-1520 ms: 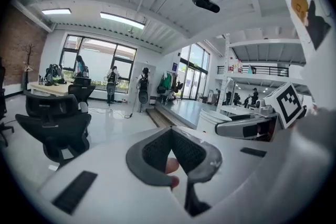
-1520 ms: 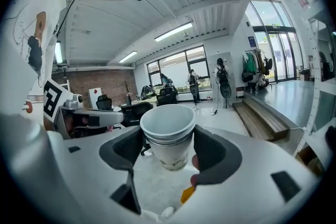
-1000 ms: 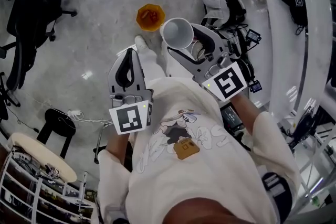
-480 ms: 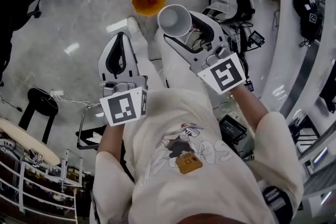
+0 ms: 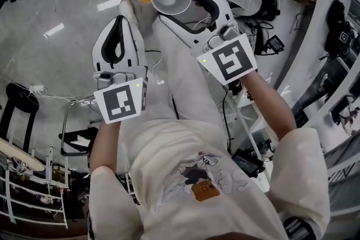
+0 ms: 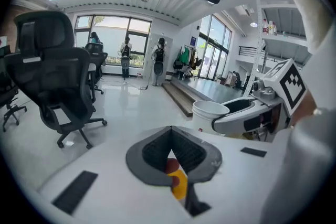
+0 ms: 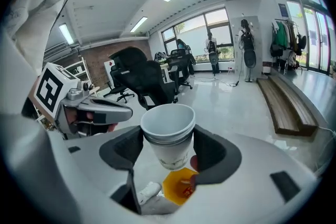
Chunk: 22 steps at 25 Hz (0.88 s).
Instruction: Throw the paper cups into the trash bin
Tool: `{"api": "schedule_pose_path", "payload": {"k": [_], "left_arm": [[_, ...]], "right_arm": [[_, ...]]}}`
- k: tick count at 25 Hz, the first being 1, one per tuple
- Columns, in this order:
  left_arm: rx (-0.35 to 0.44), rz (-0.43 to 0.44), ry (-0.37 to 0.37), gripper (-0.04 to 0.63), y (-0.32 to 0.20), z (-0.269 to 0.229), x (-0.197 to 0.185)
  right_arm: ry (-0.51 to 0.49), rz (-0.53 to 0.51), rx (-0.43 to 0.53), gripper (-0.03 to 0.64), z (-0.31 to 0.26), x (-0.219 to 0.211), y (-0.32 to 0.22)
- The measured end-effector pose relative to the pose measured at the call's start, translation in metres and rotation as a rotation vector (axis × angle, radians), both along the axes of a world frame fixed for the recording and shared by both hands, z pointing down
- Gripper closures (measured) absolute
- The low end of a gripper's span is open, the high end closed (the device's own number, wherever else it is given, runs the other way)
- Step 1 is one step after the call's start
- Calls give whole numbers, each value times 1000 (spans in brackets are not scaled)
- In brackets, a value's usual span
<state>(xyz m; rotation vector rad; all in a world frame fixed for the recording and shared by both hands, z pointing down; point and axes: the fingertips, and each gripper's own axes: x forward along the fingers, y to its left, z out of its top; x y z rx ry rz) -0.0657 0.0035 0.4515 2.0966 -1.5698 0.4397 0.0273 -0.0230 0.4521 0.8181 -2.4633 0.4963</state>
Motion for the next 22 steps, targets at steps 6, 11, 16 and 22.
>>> {"api": "schedule_pose_path", "payload": {"k": [6,11,16,22], "left_arm": [[-22,-27,-24,592,-3,78,8],[-87,-18,-48,593,1,140,13],[-108,4,-121,592,-1,203,11],[-161,16,-136,592,-2,279,6]], "right_arm": [[19,-13,-61,311,83,1,-2],[35,-3,-85,313,147,-1,-4],[53,22,-116,313,211,-1,-6],[89,46,-151,313,284,0,-1]]}}
